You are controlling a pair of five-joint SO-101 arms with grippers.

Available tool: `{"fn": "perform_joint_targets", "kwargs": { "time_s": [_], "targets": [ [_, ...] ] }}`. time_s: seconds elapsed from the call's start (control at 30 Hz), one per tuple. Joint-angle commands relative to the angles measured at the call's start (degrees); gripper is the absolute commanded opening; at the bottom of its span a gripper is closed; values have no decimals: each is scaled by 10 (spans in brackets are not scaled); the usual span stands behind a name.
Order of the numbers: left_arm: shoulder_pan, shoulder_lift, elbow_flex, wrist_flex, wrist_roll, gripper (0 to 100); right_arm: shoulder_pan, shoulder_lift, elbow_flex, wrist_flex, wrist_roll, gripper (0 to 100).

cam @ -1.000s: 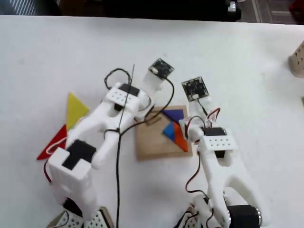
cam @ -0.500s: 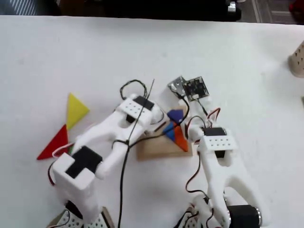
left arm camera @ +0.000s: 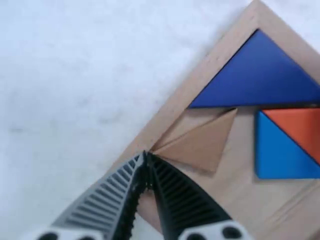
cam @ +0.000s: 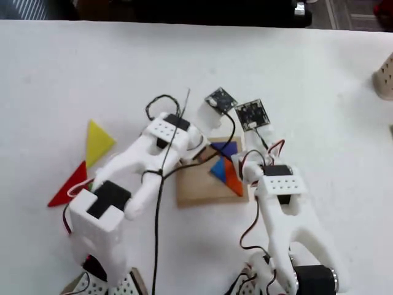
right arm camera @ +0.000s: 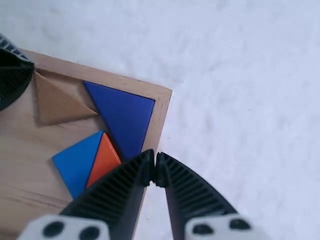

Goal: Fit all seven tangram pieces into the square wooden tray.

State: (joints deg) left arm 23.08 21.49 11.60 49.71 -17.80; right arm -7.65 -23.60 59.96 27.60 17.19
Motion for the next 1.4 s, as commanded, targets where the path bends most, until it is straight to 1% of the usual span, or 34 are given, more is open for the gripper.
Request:
{"fn": "perform_joint_targets", "kwargs": {
  "time_s": [0.0, 0.07, 0.13, 0.2, 0.3, 0.37, 0.47, 0.5, 0.6, 0.7, 0.9, 1.07, 1.23, 1.37],
  "targets": [
    [4, -30, -12, 2, -4, 22, 4, -19, -18, -8, 4, 18],
    [8, -55, -7, 4, -4, 22, 5, -19, -19, -8, 4, 18],
    [17, -78, 13, -11, -5, 22, 5, -19, -19, -8, 4, 18],
    [30, -87, 37, -55, -5, 22, 4, -19, -19, -8, 4, 18],
    [61, -87, 72, -143, -4, 22, 3, -19, -20, -9, 4, 18],
    [87, -87, 94, -180, -4, 22, 5, -19, -20, -9, 4, 18],
    [121, -87, 113, -189, -2, 23, 6, -19, -20, -8, 4, 18],
    [123, -87, 115, -189, 11, 23, 5, -19, -20, -8, 4, 18],
    [99, -87, 109, -189, 68, 23, 4, -19, -20, -8, 4, 18],
    [58, -87, 109, -189, 101, 23, 4, -19, -20, -8, 4, 18],
    [0, -57, 104, -189, 99, 23, 4, -19, -20, -8, 4, 18],
    [-17, -53, 79, -166, 99, 23, 5, -19, -19, -7, 4, 18],
    [-36, -55, 53, -164, 103, 23, 3, -19, -19, -7, 4, 18],
    [-31, -79, 62, -158, 104, 23, 3, -19, -19, -7, 5, 18]
  ]
}}
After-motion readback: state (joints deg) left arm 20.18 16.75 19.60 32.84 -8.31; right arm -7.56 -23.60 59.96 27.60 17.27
